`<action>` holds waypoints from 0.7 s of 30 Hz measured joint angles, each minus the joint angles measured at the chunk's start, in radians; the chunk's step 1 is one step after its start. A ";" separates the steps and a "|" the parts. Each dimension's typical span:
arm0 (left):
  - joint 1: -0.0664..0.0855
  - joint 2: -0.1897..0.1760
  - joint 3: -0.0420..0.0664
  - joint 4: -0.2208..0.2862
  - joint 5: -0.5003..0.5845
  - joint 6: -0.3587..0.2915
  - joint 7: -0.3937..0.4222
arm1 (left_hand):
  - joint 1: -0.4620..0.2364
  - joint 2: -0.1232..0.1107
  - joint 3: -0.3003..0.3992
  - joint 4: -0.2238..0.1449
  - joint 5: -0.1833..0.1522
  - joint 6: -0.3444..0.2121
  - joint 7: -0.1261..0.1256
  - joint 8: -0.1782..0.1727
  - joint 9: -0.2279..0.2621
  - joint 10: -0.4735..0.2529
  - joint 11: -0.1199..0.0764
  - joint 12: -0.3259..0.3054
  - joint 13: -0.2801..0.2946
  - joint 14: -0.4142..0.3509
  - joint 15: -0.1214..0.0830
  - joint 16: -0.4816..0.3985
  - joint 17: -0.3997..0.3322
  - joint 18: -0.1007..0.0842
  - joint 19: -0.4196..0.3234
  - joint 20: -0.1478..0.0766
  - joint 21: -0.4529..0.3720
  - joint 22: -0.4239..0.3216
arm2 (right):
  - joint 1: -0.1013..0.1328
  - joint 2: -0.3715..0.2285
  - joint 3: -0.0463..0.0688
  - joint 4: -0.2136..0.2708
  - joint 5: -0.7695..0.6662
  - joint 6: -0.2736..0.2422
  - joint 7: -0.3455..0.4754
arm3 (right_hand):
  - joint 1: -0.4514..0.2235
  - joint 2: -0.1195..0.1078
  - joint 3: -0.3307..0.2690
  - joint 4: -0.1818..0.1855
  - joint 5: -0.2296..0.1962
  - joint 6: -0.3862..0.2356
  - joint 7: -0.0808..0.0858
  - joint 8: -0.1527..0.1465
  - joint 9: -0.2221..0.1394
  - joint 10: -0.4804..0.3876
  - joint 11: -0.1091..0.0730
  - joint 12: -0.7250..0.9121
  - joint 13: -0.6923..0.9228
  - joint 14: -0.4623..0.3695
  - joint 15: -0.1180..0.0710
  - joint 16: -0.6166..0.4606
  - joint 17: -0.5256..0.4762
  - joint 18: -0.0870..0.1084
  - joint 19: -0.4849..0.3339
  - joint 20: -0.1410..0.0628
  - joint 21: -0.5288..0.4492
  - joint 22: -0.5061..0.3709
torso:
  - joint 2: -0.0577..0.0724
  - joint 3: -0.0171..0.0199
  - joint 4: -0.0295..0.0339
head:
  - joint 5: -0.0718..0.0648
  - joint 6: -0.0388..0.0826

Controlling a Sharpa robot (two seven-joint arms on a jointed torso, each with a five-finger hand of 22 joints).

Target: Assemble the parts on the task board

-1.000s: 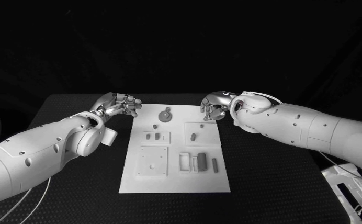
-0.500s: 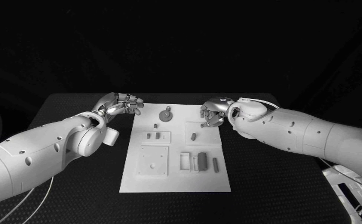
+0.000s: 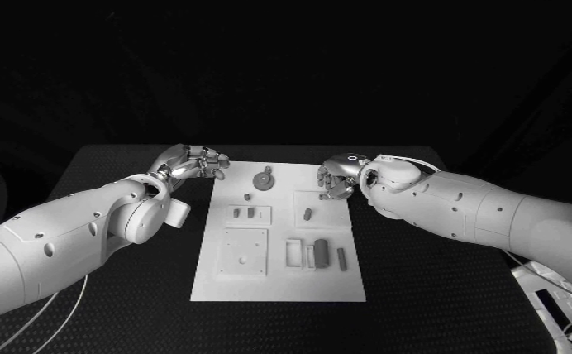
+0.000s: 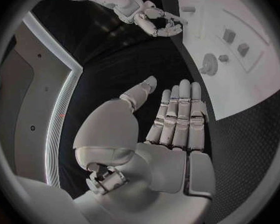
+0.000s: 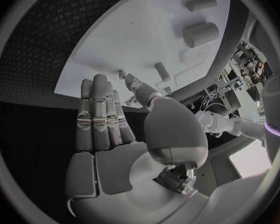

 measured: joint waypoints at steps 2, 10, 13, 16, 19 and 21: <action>0.000 0.000 0.000 0.000 0.000 0.001 0.000 | 0.000 0.000 0.000 0.000 0.000 0.000 0.000 0.000 0.000 0.000 0.000 0.000 0.000 -0.001 0.001 -0.001 0.001 0.000 0.000 0.000 0.000 0.000 | -0.001 0.000 0.000 0.000 -0.002 0.002 0.000 | 0.002 0.002 0.000 0.000 0.000 0.007 -0.001 0.000 0.001 0.003 0.003 -0.006 0.000 0.000 0.000 0.000 0.002 0.000 0.000 0.000 0.000 0.004 | 0.000 0.0000 -0.0004 | -0.001 0.000; 0.000 0.000 0.000 -0.002 0.002 0.003 -0.001 | 0.000 0.000 0.000 0.000 0.000 0.000 0.000 0.000 0.000 -0.003 -0.003 0.000 -0.001 -0.003 0.003 -0.004 0.003 0.000 -0.003 0.004 0.000 -0.002 | -0.004 0.016 -0.003 -0.014 -0.005 0.002 0.000 | 0.007 0.007 0.000 0.000 0.000 0.015 -0.006 0.005 0.003 0.012 0.001 -0.010 0.001 0.000 0.000 0.004 0.007 0.000 0.000 0.000 0.000 0.011 | 0.000 0.0003 -0.0007 | -0.001 -0.003; 0.000 0.002 0.000 -0.002 0.003 0.004 -0.001 | 0.000 0.000 0.000 0.000 0.000 0.000 0.000 0.000 0.000 -0.006 0.001 0.000 -0.002 -0.003 0.003 -0.004 0.004 0.000 -0.003 0.004 0.000 -0.002 | -0.013 0.028 -0.005 -0.024 -0.006 0.001 0.000 | 0.009 0.009 0.000 0.000 0.000 0.017 -0.005 0.006 0.003 0.012 0.001 -0.014 0.001 0.000 0.000 0.004 0.009 0.000 0.000 0.000 0.000 0.013 | 0.000 0.0004 -0.0004 | 0.000 -0.005; 0.000 0.004 0.000 -0.002 0.003 0.005 -0.001 | 0.000 0.000 0.000 0.000 0.000 0.000 0.000 0.000 -0.001 -0.006 0.001 -0.001 -0.002 -0.003 0.003 -0.004 0.006 0.000 -0.003 0.004 0.000 -0.004 | -0.023 0.035 -0.006 -0.030 -0.006 0.000 0.001 | 0.009 0.009 0.000 0.000 0.000 0.018 -0.004 0.006 0.004 0.012 0.001 -0.014 0.003 0.000 0.000 0.004 0.009 0.000 0.000 0.000 0.000 0.015 | 0.000 0.0005 0.0003 | 0.001 -0.006; 0.000 0.005 0.000 -0.003 0.003 0.005 -0.001 | 0.000 0.000 0.000 0.000 0.000 0.000 0.000 0.000 -0.001 -0.006 0.001 -0.004 -0.003 -0.003 0.003 -0.008 0.006 0.000 -0.003 0.004 0.000 -0.004 | -0.023 0.040 -0.005 -0.034 -0.006 -0.001 0.002 | 0.013 0.016 0.000 0.000 0.000 0.022 -0.006 0.006 0.004 0.016 -0.002 -0.017 0.006 0.000 0.000 0.008 0.011 -0.001 0.000 0.000 0.000 0.018 | 0.000 0.0006 0.0006 | 0.003 -0.008; 0.000 0.005 0.000 -0.004 0.004 0.006 -0.001 | 0.000 0.000 0.000 0.000 0.000 0.000 0.000 0.000 -0.001 -0.006 0.001 -0.004 -0.003 -0.003 0.003 -0.008 0.007 0.000 -0.003 0.004 0.000 -0.004 | -0.023 0.042 -0.005 -0.036 -0.006 -0.001 0.002 | 0.017 0.028 0.000 0.000 0.000 0.029 -0.010 0.006 0.005 0.022 -0.002 -0.021 0.008 0.000 0.000 0.008 0.015 -0.006 0.000 0.000 0.000 0.020 | 0.000 0.0005 0.0005 | 0.004 -0.009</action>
